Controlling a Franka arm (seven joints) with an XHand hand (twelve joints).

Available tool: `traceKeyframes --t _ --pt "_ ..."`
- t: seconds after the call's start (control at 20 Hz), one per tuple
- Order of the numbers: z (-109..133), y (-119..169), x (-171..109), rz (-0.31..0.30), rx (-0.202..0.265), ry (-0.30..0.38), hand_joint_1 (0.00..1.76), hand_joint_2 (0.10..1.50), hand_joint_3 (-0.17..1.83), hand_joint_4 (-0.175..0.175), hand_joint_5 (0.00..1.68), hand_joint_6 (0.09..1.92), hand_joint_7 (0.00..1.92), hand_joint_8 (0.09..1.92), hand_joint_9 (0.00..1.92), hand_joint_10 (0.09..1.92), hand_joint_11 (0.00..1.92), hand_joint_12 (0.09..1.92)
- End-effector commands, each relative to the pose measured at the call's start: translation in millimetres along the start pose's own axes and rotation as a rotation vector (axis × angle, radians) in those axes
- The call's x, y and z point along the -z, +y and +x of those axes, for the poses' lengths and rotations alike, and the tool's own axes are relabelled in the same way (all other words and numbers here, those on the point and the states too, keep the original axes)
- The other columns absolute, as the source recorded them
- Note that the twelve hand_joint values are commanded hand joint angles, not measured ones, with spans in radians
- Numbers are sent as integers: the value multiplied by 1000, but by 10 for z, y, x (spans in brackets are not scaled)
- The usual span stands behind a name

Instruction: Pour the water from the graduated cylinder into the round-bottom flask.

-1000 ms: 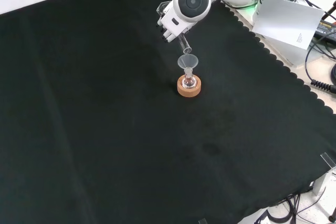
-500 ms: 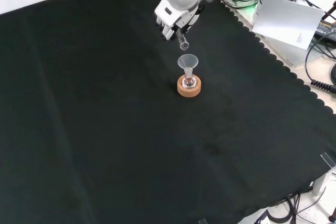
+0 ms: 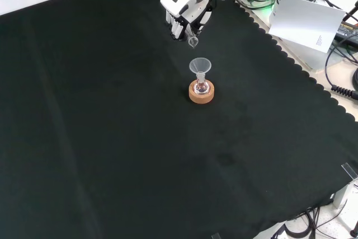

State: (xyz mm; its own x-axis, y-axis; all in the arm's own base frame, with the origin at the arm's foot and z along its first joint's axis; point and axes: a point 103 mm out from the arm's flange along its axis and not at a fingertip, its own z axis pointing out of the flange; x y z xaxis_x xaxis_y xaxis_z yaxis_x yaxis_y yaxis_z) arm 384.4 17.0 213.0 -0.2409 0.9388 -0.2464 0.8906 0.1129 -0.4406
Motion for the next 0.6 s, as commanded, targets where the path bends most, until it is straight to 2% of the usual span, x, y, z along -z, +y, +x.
traceKeyframes --t 0.05,0.3,0.6 --pt "-115 -4 17 -176 72 221 1257 1122 1 -175 954 1035 982 1028 1369 87 1126 829" --pt "-142 28 14 -259 73 252 1257 1122 1 -175 952 1037 980 1030 1367 87 1122 829" --pt "-152 88 -1 -355 68 347 1257 1123 1 -175 951 1039 979 1033 1368 87 1121 831"
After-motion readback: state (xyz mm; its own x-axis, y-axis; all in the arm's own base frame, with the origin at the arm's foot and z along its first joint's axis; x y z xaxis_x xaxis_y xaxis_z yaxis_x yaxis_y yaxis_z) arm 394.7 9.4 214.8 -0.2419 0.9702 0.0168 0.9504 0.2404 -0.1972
